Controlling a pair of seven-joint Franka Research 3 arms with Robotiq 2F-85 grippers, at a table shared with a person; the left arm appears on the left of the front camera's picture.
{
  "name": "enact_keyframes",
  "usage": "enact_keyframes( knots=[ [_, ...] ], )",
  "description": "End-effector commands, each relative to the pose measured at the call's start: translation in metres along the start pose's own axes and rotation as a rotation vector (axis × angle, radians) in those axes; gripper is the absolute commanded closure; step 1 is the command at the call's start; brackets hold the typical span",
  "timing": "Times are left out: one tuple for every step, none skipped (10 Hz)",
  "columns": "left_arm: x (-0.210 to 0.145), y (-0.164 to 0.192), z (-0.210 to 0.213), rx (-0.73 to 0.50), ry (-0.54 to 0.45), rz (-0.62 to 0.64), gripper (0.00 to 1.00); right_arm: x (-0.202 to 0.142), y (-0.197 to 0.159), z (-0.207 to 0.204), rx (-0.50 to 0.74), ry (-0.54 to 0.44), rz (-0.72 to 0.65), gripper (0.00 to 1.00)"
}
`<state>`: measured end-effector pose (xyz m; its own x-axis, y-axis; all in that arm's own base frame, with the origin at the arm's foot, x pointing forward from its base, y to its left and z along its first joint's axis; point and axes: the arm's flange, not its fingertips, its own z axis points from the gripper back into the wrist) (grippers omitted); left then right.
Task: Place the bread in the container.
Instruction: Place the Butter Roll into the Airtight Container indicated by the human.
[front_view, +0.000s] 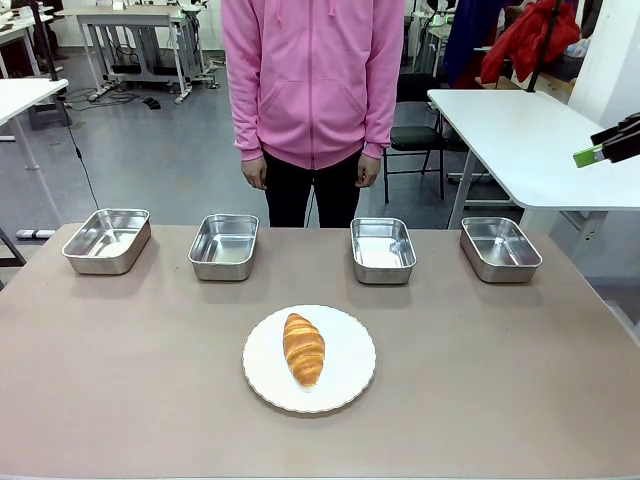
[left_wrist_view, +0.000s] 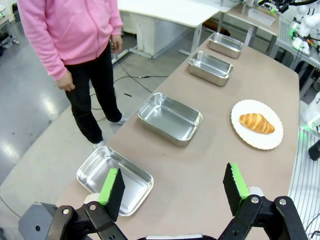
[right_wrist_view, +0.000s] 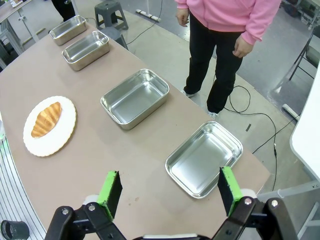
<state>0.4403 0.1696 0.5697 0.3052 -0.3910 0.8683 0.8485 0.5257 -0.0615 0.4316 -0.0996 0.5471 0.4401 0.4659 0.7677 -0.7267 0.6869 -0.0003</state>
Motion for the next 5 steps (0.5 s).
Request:
enact_keyframes(
  knots=[
    [0.0021,-0.0014,0.0007,-0.003,-0.008,-0.007,0.00,0.0008,-0.0008,-0.0016,0.005,-0.019,0.001,0.00],
    [0.0021,-0.0014,0.0007,-0.003,-0.008,-0.007,0.00,0.0008,-0.0008,-0.0016,0.005,-0.019,0.001,0.00],
    [0.0021,-0.0014,0.0007,-0.003,-0.008,-0.007,0.00,0.0008,-0.0008,-0.0016,0.005,-0.019,0.001,0.00],
    [0.0021,-0.0014,0.0007,-0.003,-0.008,-0.007,0.00,0.0008,-0.0008,-0.0016,0.005,-0.019,0.001,0.00],
    [0.0021,-0.0014,0.0007,-0.003,-0.008,-0.007,0.00,0.0008,-0.0008,-0.0016,0.005,-0.019,0.001,0.00]
  ],
)
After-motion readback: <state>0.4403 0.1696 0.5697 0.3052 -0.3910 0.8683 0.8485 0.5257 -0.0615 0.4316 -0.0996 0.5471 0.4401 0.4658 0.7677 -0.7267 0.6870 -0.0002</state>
